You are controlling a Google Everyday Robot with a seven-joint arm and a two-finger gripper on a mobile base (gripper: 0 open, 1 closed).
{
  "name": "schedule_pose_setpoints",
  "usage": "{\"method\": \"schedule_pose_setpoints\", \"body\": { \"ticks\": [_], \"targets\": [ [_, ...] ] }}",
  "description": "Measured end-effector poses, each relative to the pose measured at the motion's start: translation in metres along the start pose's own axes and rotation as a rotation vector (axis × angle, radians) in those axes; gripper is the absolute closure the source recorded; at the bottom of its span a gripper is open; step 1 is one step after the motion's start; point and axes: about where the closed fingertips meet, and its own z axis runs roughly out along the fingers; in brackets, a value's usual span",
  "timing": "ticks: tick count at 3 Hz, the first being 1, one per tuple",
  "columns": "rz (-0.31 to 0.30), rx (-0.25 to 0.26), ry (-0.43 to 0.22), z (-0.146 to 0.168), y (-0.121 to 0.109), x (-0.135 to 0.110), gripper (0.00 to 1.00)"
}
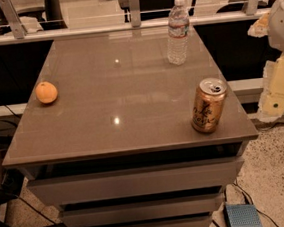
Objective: Move water bottle near orange
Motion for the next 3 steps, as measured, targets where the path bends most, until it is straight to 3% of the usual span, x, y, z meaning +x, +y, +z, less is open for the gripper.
{"method": "schedule_pose_setpoints", "body": {
  "ticks": [2,3],
  "targets": [
    [0.006,0.023,-0.027,-0.003,-0.009,-0.002,0.0],
    [0.04,0.044,-0.104,-0.002,-0.045,-0.008,0.0]
  ]
}}
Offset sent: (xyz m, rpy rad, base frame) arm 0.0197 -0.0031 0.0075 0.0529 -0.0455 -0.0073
